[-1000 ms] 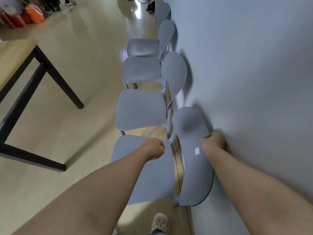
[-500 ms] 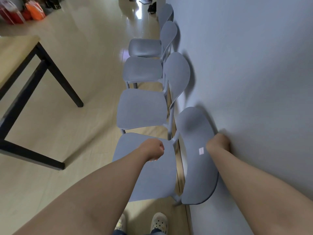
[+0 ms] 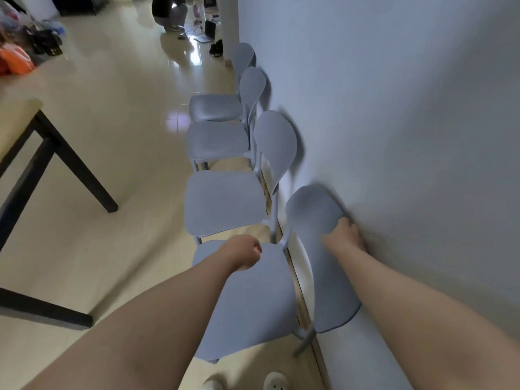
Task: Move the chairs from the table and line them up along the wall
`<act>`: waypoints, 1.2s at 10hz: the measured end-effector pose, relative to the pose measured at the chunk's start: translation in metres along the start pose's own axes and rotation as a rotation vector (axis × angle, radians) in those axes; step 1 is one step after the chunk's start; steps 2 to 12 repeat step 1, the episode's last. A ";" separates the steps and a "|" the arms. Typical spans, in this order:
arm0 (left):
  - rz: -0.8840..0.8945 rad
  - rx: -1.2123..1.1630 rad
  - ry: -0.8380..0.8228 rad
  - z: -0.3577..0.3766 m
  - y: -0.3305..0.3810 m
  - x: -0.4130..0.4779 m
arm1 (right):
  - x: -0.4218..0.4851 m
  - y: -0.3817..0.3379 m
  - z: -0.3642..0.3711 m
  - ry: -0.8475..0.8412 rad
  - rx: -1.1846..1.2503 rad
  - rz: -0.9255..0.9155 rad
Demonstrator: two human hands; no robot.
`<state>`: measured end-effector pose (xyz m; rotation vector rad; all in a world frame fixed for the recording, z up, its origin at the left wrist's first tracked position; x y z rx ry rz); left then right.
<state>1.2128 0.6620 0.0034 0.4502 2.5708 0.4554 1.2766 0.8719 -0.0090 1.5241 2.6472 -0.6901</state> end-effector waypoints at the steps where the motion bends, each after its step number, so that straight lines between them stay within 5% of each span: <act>1: 0.013 0.009 0.016 -0.006 -0.007 0.000 | -0.015 -0.015 0.002 -0.057 0.223 0.023; 12: 0.013 0.009 0.016 -0.006 -0.007 0.000 | -0.015 -0.015 0.002 -0.057 0.223 0.023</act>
Point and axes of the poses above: each hand's wrist, its own x-axis towards the middle knuckle, its own z-axis out of the palm, y = z × x, the point moved 6 cm from there along x, towards the middle knuckle, and after that the axes turned 12 degrees about y, right-handed, at the moved point
